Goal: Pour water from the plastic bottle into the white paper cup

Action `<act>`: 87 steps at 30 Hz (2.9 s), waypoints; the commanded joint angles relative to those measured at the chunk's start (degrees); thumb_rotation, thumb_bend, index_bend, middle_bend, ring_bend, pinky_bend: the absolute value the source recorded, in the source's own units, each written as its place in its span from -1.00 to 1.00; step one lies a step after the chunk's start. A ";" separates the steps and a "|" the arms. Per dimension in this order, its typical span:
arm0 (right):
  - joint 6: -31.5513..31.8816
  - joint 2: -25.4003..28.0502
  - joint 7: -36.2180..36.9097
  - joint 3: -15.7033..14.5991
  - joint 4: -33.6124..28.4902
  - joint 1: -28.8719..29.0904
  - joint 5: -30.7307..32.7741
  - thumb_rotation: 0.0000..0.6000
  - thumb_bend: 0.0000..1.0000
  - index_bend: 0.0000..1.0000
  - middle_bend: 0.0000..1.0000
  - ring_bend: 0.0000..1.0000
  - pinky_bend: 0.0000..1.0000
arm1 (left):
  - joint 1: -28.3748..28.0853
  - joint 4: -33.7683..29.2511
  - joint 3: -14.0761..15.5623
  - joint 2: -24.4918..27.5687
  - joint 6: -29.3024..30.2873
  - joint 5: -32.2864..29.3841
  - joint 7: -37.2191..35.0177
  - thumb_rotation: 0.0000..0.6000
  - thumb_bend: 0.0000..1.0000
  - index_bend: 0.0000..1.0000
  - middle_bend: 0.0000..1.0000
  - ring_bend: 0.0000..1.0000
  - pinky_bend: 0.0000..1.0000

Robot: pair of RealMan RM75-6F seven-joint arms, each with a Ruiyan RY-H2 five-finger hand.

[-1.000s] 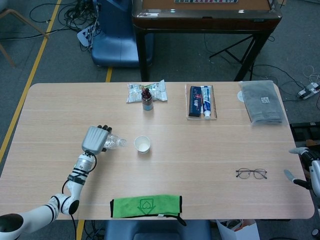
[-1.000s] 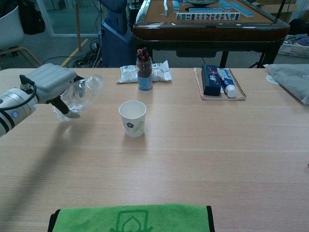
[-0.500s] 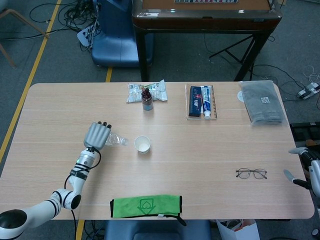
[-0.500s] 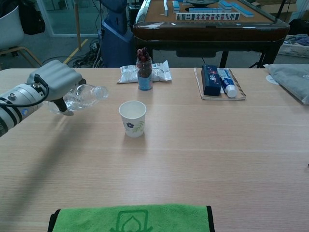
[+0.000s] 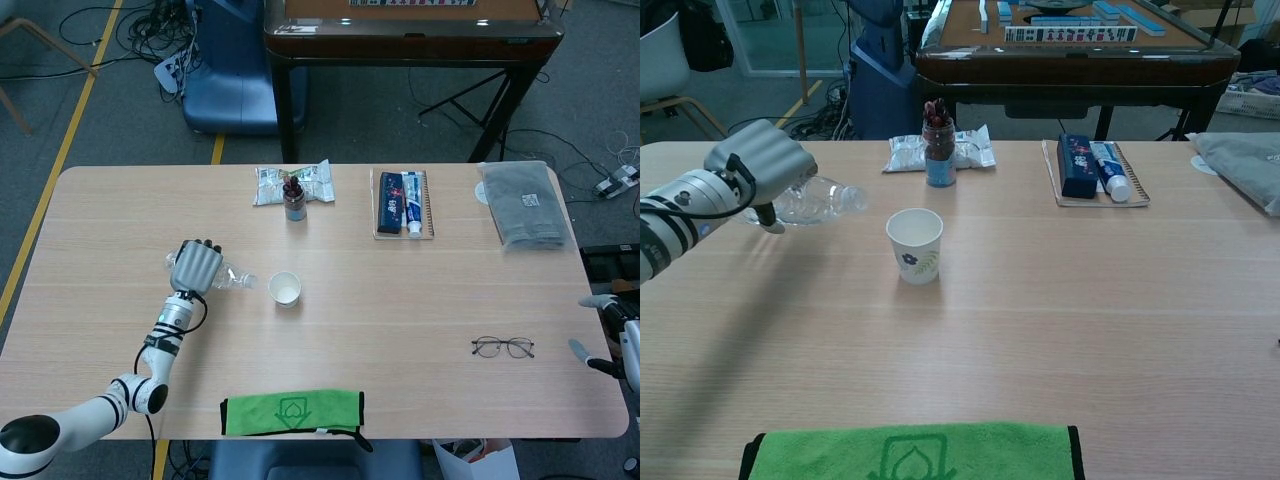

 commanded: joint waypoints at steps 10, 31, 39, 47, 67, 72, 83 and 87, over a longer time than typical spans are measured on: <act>-0.59 -0.17 0.17 -0.15 0.15 0.22 -0.03 1.00 -0.64 -0.25 -0.27 -0.25 0.15 | -2.57 -3.67 -1.95 -1.09 -0.99 -5.67 11.21 1.00 -0.67 0.21 0.20 0.18 0.50; -0.32 0.34 1.59 -0.30 0.00 0.07 -0.54 1.00 -0.64 -0.25 -0.27 -0.25 0.15 | -5.42 -5.79 -0.79 -1.27 0.59 -9.19 20.28 1.00 -0.66 0.21 0.20 0.18 0.50; -0.61 0.23 1.64 -0.37 0.13 0.18 -0.48 1.00 -0.64 -0.25 -0.27 -0.25 0.15 | -6.11 -6.03 0.59 -0.27 0.64 -8.05 20.79 1.00 -0.65 0.20 0.20 0.18 0.50; -0.45 0.28 1.73 -0.36 0.10 0.13 -0.53 1.00 -0.64 -0.25 -0.27 -0.25 0.15 | -6.77 -6.15 1.06 0.04 0.51 -7.88 21.35 1.00 -0.65 0.20 0.20 0.18 0.50; -0.37 0.39 1.96 -0.44 0.12 0.09 -0.68 1.00 -0.64 -0.25 -0.27 -0.25 0.15 | -7.84 -5.87 1.62 -0.18 0.24 -9.89 24.57 1.00 -0.65 0.19 0.20 0.18 0.50; -0.28 0.38 1.94 -0.43 0.09 0.07 -0.71 1.00 -0.64 -0.25 -0.27 -0.25 0.15 | -7.91 -6.25 1.41 -0.26 0.39 -10.34 24.10 1.00 -0.64 0.19 0.20 0.18 0.50; -0.42 0.29 1.80 -0.50 0.17 0.12 -0.71 1.00 -0.64 -0.25 -0.27 -0.25 0.15 | -6.71 -8.86 -2.78 -2.00 1.72 -17.57 21.79 1.00 -0.64 0.19 0.20 0.18 0.50; -0.48 0.26 1.75 -0.48 0.18 0.14 -0.62 1.00 -0.64 -0.25 -0.27 -0.25 0.15 | -6.66 -10.18 -4.11 -2.58 2.26 -20.22 21.23 1.00 -0.64 0.19 0.20 0.18 0.50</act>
